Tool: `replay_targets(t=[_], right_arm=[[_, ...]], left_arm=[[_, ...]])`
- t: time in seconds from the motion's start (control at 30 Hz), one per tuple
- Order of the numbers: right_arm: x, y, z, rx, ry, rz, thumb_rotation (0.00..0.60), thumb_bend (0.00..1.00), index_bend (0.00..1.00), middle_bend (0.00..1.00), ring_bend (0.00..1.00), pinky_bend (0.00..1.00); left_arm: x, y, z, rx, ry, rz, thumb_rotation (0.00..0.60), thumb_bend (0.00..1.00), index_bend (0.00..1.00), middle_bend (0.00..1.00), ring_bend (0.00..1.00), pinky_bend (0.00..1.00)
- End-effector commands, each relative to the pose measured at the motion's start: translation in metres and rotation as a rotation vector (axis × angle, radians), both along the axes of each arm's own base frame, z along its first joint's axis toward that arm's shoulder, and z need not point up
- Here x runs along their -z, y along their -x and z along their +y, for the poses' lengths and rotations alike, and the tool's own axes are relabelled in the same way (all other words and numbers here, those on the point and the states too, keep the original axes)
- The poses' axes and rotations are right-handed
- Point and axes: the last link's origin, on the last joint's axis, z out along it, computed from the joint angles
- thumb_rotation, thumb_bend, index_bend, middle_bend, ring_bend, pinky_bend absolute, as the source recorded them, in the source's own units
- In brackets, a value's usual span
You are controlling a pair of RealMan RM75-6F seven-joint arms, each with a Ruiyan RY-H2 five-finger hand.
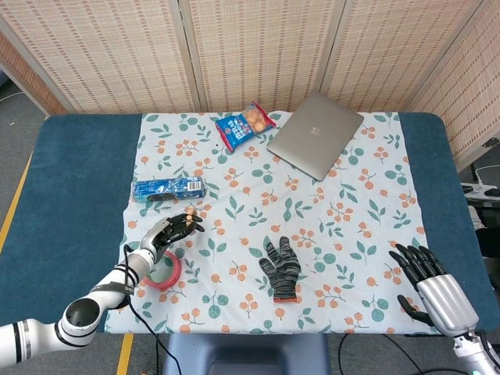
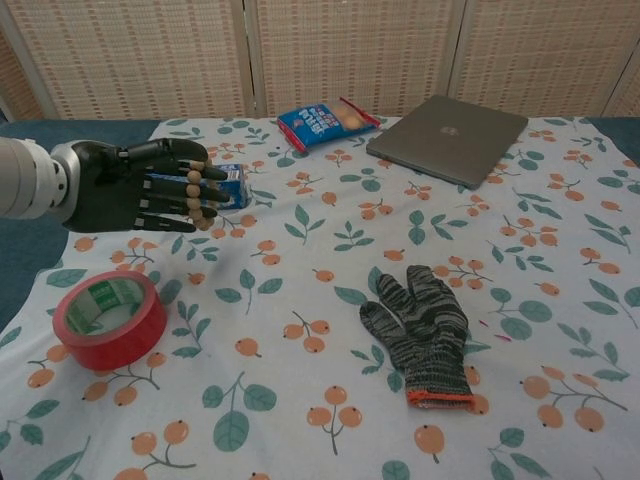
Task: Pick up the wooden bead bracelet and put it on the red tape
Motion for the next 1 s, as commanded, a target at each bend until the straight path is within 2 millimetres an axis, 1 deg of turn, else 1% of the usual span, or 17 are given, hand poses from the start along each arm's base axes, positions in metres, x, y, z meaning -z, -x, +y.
replay_targets(t=[0.03,0.1,0.17,0.3,0.37,0.4,0.57,0.6,0.7,0.73,0.8,0.83,0.87,1.0], right_arm=[[0.0,0.0,0.0,0.0,0.0,0.0,0.583,0.3,0.0,0.0,0.0,0.0],[0.0001,-0.0001,0.0,0.0,-0.001,0.0,0.584,0.3,0.0,0.0,0.0,0.0],[-0.0002,-0.0002,0.0003,-0.001,0.0,0.0,0.584,0.3,0.0,0.0,0.0,0.0],[-0.0005,-0.0005,0.001,-0.003,-0.001,0.001,0.583,0.3,0.0,0.0,0.0,0.0],[-0.0007,-0.0006,0.0013,-0.003,-0.002,0.001,0.582,0.3,0.0,0.0,0.0,0.0],[-0.0008,-0.0006,0.0014,-0.003,-0.002,0.001,0.583,0.3,0.0,0.0,0.0,0.0],[-0.001,-0.0006,0.0017,-0.002,-0.004,0.001,0.582,0.3,0.0,0.0,0.0,0.0],[-0.0009,-0.0006,0.0017,-0.002,-0.005,0.001,0.582,0.3,0.0,0.0,0.0,0.0],[-0.001,-0.0008,0.0019,-0.002,-0.007,0.001,0.582,0.3,0.0,0.0,0.0,0.0],[-0.0011,-0.0007,0.0019,-0.001,-0.007,0.001,0.582,0.3,0.0,0.0,0.0,0.0],[-0.0011,-0.0008,0.002,-0.001,-0.007,0.0,0.582,0.3,0.0,0.0,0.0,0.0],[-0.0011,-0.0009,0.0021,-0.002,-0.008,-0.001,0.583,0.3,0.0,0.0,0.0,0.0],[-0.0011,-0.0011,0.0023,-0.004,-0.009,-0.001,0.583,0.3,0.0,0.0,0.0,0.0],[-0.0012,-0.0013,0.0028,-0.006,-0.012,-0.001,0.583,0.3,0.0,0.0,0.0,0.0]], left_arm=[[0.0003,0.0,0.0002,-0.003,0.0,0.0,0.458,0.41,0.39,0.39,0.14,0.01],[0.0005,0.0003,0.0003,-0.007,0.002,-0.001,0.468,0.4,0.41,0.39,0.14,0.01],[0.0014,-0.0005,0.0006,-0.026,0.007,-0.017,0.504,0.43,0.44,0.39,0.14,0.01],[0.0009,-0.0023,0.0018,-0.03,0.022,-0.018,0.567,0.55,0.47,0.4,0.13,0.01],[0.0007,-0.0036,0.0018,-0.026,0.025,-0.014,0.593,0.6,0.48,0.4,0.13,0.01],[0.0006,-0.0036,0.0018,-0.025,0.024,-0.012,0.598,0.61,0.48,0.4,0.13,0.0],[0.001,-0.0048,0.0,-0.015,0.026,-0.014,0.599,0.63,0.48,0.39,0.13,0.0],[0.0011,-0.0046,-0.0002,-0.012,0.026,-0.014,0.59,0.63,0.47,0.39,0.13,0.0],[0.0019,-0.0029,-0.0012,-0.003,0.02,-0.009,0.53,0.68,0.45,0.39,0.13,0.0],[0.0025,-0.0023,-0.0018,0.0,0.018,-0.006,0.524,0.68,0.44,0.39,0.13,0.0],[0.0036,-0.0011,-0.003,0.007,0.019,0.001,0.517,0.62,0.44,0.39,0.13,0.0],[0.0039,-0.0008,-0.0033,0.01,0.02,0.003,0.515,0.59,0.44,0.39,0.13,0.0],[0.0041,-0.0005,-0.0032,0.011,0.022,0.005,0.516,0.58,0.44,0.39,0.13,0.0],[0.0046,-0.0001,-0.002,0.012,0.026,0.016,0.536,0.65,0.45,0.4,0.13,0.0]])
